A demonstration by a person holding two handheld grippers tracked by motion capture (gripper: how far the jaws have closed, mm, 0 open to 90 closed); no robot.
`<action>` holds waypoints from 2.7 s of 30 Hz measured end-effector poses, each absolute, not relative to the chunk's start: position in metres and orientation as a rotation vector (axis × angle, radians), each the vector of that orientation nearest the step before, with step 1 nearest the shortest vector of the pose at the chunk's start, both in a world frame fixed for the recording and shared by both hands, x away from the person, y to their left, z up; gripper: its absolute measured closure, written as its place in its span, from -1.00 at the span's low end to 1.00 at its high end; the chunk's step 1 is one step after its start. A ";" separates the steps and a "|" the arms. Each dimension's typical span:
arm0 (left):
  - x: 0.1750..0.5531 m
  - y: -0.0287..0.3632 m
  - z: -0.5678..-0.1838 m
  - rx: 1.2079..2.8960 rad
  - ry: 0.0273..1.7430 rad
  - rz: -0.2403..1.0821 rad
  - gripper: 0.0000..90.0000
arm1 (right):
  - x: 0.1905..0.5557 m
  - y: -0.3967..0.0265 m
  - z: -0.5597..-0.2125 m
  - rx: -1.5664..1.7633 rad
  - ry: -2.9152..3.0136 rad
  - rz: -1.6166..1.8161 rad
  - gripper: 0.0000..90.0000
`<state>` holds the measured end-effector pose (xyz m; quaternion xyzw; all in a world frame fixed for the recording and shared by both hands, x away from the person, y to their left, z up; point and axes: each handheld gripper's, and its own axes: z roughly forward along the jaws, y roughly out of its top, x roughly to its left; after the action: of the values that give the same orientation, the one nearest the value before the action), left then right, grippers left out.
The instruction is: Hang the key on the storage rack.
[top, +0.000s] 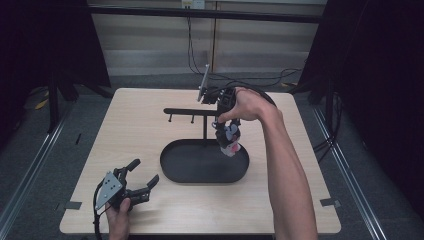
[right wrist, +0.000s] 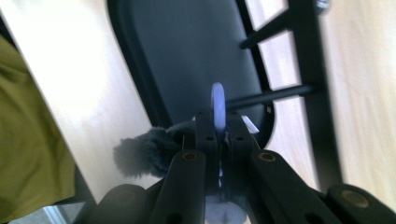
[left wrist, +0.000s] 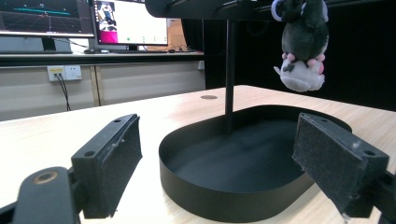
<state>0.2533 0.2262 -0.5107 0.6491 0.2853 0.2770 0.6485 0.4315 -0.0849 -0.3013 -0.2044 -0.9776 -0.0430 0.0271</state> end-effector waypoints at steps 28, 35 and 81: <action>0.254 0.226 -0.511 1.476 0.636 0.622 -0.66 | 0.440 -0.092 -0.313 -0.671 -3.058 -0.183 0.90; 0.253 0.226 -0.511 1.476 0.641 0.621 -0.66 | 0.435 -0.087 -0.314 -0.660 -3.085 -0.171 0.88; 0.253 0.227 -0.511 1.493 0.633 0.624 -0.66 | 0.381 -0.115 -0.312 -0.889 -3.012 -0.609 -0.33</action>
<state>0.2534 0.2272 -0.5106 0.6562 0.2784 0.2742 0.6456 0.3814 -0.1146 -0.3124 -0.2778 -0.9412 -0.1901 -0.0289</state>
